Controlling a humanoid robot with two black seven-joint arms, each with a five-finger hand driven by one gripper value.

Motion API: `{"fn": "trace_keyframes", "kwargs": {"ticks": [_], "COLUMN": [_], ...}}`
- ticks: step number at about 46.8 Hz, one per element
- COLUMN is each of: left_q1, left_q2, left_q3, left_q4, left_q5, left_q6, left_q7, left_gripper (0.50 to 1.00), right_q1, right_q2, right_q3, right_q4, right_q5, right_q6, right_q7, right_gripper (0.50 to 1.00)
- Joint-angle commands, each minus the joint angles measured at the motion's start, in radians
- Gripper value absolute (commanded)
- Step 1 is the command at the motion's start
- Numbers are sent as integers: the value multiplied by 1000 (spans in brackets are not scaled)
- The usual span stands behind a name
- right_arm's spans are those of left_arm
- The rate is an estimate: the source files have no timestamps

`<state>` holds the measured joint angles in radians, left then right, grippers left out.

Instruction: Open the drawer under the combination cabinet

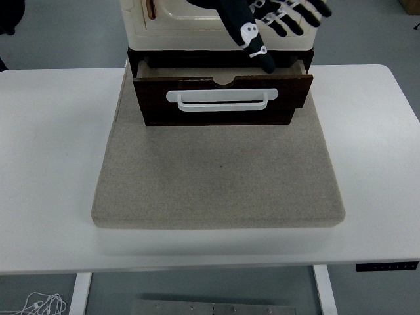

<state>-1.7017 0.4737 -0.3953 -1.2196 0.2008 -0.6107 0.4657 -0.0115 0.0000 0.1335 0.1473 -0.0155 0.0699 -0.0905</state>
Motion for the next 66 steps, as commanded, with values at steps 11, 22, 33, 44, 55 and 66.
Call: {"fn": "trace_keyframes", "kwargs": {"ticks": [11,22,33,44,55,66], "left_q1": [24,28,63,66,68,209], "left_q2": [-24,-21,-17,11,11,5], "left_q3": [-172,-298,-439,-455,-455,-447], "left_q4": [117,183,265,465,704,810], "left_q5": [12,0,0,0,-69,-253], "left_q6": [28,227,361,500,549,548], "left_q7": [-251,-450,-515,-515,-530,-533], "left_gripper": [1000,1000,1000,1000,1000,1000], "right_q1": [-1,-1,-1,-1,1,-1], "right_q2": [0,0,0,0,0,0], "right_q3": [0,0,0,0,-2,-2], "right_q4": [0,0,0,0,0,0], "right_q5": [0,0,0,0,-1,0], "right_q6": [-1,1,-1,1,1,1], "right_q7": [0,0,0,0,0,0], "right_gripper": [926,926,926,926,928,926]}}
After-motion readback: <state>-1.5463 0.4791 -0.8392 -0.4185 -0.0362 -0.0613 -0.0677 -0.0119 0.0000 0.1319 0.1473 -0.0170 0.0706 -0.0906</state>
